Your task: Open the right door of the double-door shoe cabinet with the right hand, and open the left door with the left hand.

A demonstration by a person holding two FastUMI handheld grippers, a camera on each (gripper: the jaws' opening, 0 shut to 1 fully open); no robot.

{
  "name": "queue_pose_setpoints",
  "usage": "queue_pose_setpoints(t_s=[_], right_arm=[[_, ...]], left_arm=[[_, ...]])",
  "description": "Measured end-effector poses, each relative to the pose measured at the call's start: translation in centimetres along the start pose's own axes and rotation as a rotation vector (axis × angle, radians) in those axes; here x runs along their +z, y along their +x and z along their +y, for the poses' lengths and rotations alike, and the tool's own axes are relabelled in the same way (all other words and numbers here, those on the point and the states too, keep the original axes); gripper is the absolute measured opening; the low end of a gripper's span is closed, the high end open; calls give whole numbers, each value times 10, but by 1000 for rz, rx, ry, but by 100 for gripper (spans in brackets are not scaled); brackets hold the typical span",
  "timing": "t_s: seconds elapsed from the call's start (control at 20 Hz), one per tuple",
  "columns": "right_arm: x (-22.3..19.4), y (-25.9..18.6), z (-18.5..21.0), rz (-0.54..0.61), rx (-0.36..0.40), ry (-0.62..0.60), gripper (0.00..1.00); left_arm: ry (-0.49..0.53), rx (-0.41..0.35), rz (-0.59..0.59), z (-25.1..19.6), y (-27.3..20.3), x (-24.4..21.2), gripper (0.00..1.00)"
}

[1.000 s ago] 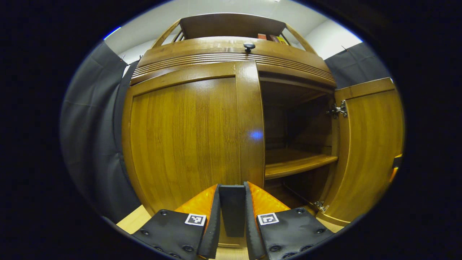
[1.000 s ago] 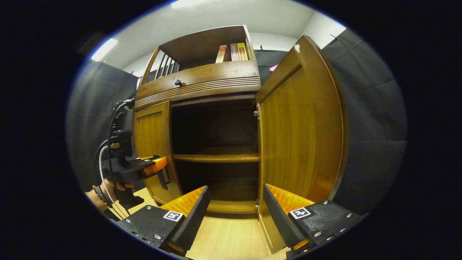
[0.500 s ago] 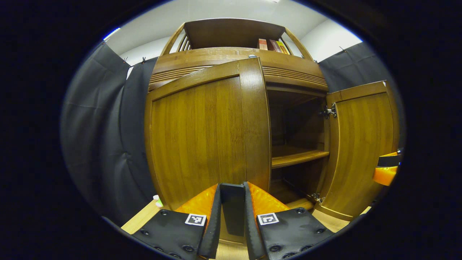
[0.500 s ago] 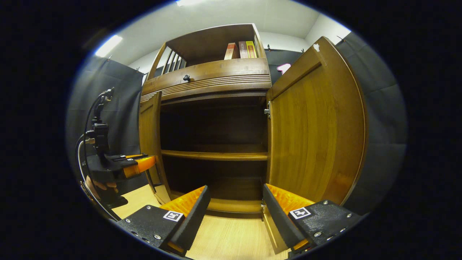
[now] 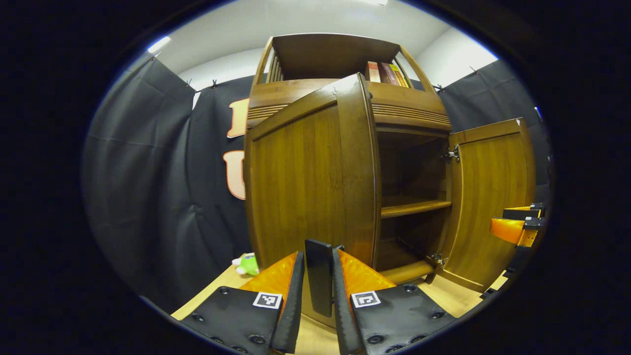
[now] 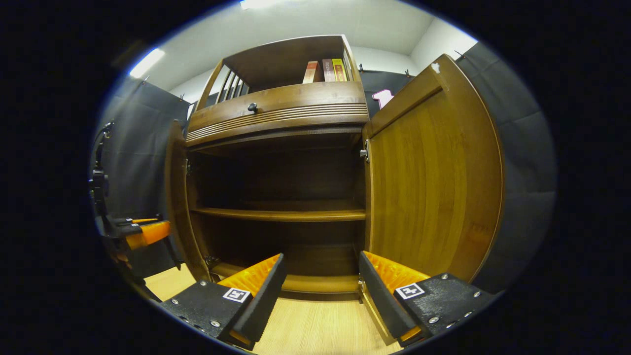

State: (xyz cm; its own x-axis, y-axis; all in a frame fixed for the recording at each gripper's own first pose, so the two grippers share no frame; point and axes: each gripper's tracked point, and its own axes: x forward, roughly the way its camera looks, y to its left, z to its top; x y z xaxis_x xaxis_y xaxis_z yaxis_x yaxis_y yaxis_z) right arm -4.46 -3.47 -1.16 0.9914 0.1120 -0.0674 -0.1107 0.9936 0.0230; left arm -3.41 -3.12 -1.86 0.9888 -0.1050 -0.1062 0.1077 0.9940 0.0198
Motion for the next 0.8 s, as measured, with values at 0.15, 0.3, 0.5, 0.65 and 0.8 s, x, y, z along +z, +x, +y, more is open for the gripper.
queue_pose_setpoints(t_s=[0.15,0.3,0.5,0.65,0.8], right_arm=[[-1,3,12,6,29,7,92],[2,6,23,-2,44,-15,91],[3,13,42,-3,88,-1,92],[1,15,51,2,104,-5,92],[1,17,51,4,99,-10,92]], left_arm=[[-41,50,20,28,-20,0,36],[-44,126,5,57,-42,3,29],[-13,242,-10,110,-53,3,17],[-62,273,-9,144,-58,-1,12],[-61,221,-26,153,-60,-2,13]])
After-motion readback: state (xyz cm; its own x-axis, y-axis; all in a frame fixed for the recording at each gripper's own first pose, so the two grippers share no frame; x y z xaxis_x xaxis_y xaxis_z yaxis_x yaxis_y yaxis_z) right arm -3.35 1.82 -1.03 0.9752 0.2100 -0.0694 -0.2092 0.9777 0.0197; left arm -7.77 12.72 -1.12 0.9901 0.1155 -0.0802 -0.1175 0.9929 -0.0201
